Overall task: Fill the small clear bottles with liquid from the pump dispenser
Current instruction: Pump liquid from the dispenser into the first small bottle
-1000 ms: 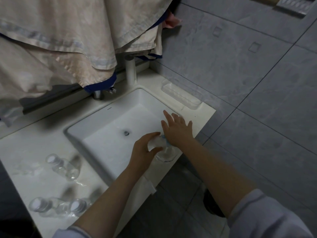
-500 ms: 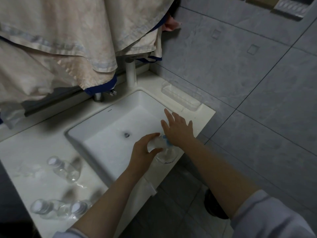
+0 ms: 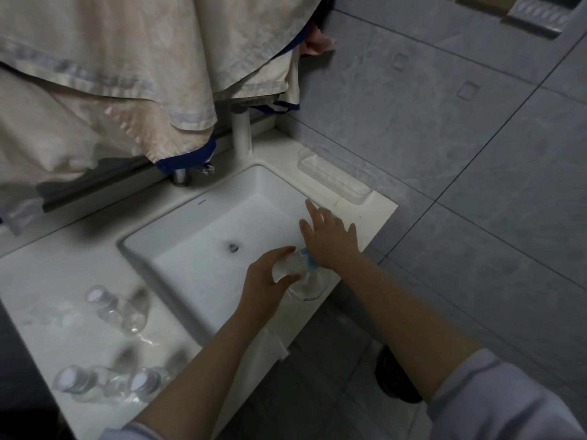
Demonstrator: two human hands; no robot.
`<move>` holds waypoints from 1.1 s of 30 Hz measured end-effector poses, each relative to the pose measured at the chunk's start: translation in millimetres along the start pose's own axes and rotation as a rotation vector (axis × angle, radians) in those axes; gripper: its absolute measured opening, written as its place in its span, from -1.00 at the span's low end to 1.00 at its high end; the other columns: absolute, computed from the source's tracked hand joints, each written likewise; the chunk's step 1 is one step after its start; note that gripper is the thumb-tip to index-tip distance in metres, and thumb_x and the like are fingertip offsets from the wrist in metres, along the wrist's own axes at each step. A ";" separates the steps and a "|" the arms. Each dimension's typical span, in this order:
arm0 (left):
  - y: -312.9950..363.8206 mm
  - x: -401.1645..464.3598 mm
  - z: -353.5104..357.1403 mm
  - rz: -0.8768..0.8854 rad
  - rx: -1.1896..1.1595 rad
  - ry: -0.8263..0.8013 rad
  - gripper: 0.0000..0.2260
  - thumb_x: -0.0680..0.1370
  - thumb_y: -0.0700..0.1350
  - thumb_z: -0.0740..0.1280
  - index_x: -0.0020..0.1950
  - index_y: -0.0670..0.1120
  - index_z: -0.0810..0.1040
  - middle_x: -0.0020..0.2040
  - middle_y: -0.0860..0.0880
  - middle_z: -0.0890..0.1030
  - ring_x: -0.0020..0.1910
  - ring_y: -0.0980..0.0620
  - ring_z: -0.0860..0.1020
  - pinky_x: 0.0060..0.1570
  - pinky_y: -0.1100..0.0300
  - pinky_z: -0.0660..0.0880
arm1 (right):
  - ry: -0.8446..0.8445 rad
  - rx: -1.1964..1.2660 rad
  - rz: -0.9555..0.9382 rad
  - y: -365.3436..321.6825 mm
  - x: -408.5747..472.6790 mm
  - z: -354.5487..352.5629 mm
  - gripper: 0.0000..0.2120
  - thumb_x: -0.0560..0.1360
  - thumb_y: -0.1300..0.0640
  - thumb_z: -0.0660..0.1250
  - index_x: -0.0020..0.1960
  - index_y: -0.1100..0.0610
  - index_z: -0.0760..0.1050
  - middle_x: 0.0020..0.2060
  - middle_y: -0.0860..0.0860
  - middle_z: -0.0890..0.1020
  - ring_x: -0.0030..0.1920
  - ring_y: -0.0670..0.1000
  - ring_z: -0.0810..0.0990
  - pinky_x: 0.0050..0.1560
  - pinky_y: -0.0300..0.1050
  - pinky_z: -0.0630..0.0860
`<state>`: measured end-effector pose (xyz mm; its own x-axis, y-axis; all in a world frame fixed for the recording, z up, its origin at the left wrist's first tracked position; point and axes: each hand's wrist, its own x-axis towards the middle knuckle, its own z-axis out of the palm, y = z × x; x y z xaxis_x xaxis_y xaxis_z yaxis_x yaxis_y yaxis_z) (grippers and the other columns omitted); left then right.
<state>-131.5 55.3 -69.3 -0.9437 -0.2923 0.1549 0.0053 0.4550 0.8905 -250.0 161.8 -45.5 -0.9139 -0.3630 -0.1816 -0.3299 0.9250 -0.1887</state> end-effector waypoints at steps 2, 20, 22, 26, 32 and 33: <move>0.0 0.3 -1.2 -0.008 0.004 -0.003 -0.57 0.42 -0.17 0.45 0.27 -0.18 0.49 0.20 -0.11 0.57 0.16 0.05 0.52 0.18 0.36 0.35 | 0.020 0.002 -0.004 0.4 0.0 -3.2 -0.46 0.62 -0.18 -0.20 0.53 -0.11 -0.27 0.55 0.03 0.00 0.51 0.15 0.06 0.44 0.30 -0.12; 2.3 -0.9 -2.2 0.019 0.004 0.012 -0.57 0.41 -0.19 0.45 0.26 -0.20 0.50 0.20 -0.13 0.58 0.17 -0.02 0.53 0.26 0.21 0.41 | -0.017 -0.024 0.027 -2.4 -1.7 6.3 -0.48 0.63 -0.14 -0.18 0.53 -0.12 -0.27 0.55 0.02 0.00 0.52 0.13 0.03 0.43 0.31 -0.14; 3.0 -1.6 -3.5 0.027 0.000 0.013 -0.57 0.41 -0.19 0.46 0.26 -0.20 0.50 0.20 -0.12 0.58 0.17 0.00 0.53 0.26 0.22 0.41 | -0.012 -0.020 0.015 -2.8 -2.6 4.0 -0.47 0.63 -0.15 -0.18 0.53 -0.12 -0.28 0.55 0.02 -0.01 0.52 0.13 0.03 0.43 0.31 -0.15; 4.2 0.6 -6.0 0.018 -0.013 0.011 -0.56 0.41 -0.17 0.46 0.26 -0.14 0.50 0.20 -0.06 0.57 0.16 0.07 0.52 0.22 0.29 0.39 | 0.016 -0.008 0.009 -1.2 -1.0 -2.5 -0.44 0.62 -0.16 -0.13 0.53 -0.09 -0.27 0.55 0.03 0.01 0.51 0.16 0.06 0.43 0.31 -0.12; 3.5 -0.8 -8.9 -0.005 -0.009 0.015 -0.57 0.41 -0.17 0.45 0.25 -0.18 0.50 0.19 -0.10 0.58 0.13 0.10 0.51 0.19 0.36 0.37 | 0.017 0.064 0.018 -0.1 1.3 -2.4 -0.46 0.62 -0.16 -0.14 0.54 -0.09 -0.23 0.54 0.02 0.05 0.50 0.17 0.09 0.43 0.31 -0.11; 4.0 -1.0 -9.8 -0.026 -0.015 0.007 -0.58 0.43 -0.15 0.43 0.26 -0.19 0.49 0.20 -0.10 0.57 0.16 0.05 0.52 0.20 0.31 0.39 | 0.019 0.072 0.020 -0.6 1.8 -2.8 -0.46 0.62 -0.16 -0.15 0.54 -0.10 -0.22 0.54 0.02 0.06 0.50 0.16 0.10 0.43 0.31 -0.11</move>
<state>-127.3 49.2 -61.8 -0.9414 -0.3093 0.1348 -0.0137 0.4343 0.9007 -252.1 161.0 -43.0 -0.9246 -0.3417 -0.1683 -0.2941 0.9212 -0.2546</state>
